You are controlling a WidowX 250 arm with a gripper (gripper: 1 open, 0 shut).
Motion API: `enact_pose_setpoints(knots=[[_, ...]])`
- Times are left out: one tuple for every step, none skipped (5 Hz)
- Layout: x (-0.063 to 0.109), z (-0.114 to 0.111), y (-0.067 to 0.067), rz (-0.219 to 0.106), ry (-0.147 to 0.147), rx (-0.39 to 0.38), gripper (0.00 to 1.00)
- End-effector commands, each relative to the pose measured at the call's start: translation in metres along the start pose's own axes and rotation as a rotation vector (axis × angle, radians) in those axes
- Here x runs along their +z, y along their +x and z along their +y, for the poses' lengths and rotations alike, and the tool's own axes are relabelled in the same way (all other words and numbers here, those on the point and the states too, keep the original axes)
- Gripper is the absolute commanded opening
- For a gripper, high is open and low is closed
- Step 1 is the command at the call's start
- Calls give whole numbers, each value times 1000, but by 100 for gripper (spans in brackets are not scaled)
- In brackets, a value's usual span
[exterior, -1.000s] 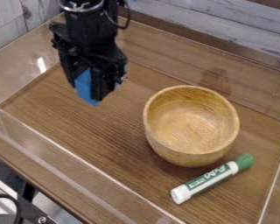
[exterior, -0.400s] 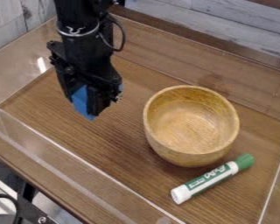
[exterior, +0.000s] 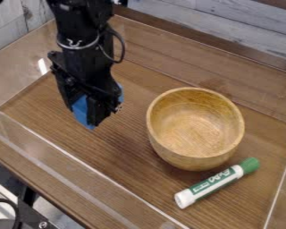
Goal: Remove the blue block from inside the brown bowl and put it on the table
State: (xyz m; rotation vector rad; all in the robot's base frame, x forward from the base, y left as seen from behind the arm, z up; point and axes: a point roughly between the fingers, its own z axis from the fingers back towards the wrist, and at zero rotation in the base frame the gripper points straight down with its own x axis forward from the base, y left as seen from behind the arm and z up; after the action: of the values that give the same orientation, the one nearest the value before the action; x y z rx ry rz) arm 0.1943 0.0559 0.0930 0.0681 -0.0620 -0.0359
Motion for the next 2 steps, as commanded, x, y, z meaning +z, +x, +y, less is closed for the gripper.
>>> enact_pose_setpoints(knots=[[0,6,3,-28,12,13,0],[-6,7,2,-25,8,11,0]])
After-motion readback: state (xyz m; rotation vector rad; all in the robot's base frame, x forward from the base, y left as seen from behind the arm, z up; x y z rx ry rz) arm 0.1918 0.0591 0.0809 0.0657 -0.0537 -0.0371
